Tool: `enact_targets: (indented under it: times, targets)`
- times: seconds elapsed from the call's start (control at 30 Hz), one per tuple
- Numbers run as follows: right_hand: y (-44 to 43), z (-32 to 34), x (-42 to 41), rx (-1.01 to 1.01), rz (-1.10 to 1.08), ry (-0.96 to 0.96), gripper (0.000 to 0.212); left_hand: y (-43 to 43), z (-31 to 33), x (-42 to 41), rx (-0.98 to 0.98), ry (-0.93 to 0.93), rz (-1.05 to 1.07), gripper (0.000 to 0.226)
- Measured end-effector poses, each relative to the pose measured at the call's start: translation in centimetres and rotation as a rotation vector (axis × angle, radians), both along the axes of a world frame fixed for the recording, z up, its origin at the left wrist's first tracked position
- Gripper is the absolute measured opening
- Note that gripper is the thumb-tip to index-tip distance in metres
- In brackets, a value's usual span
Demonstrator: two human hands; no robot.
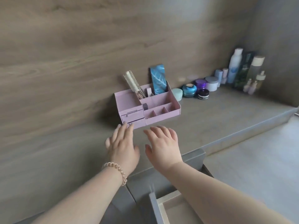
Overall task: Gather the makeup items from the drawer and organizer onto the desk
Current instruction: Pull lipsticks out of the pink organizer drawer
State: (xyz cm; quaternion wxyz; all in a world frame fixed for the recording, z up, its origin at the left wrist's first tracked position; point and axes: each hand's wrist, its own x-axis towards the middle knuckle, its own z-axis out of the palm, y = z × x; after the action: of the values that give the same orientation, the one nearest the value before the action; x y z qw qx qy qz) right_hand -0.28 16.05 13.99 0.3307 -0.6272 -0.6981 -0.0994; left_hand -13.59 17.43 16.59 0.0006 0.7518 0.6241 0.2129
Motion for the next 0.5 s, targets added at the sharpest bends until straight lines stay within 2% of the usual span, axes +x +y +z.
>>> enact_targets:
  times: [0.17,0.4,0.5]
  targets:
    - [7.0,-1.9,0.2,0.125,0.067,-0.209,0.012,4.3,-1.8,-2.1,0.068,0.034,0.082,0.075]
    - [13.2,-3.3,-1.4,0.247,0.086,-0.339,0.016,11.0,-3.2,-3.6,0.187,0.229,0.006,0.078]
    - [14.2,-4.3,-1.8,0.323,0.068,-0.335,0.020,11.6,-3.8,-3.5,0.239,0.226,0.022,0.073]
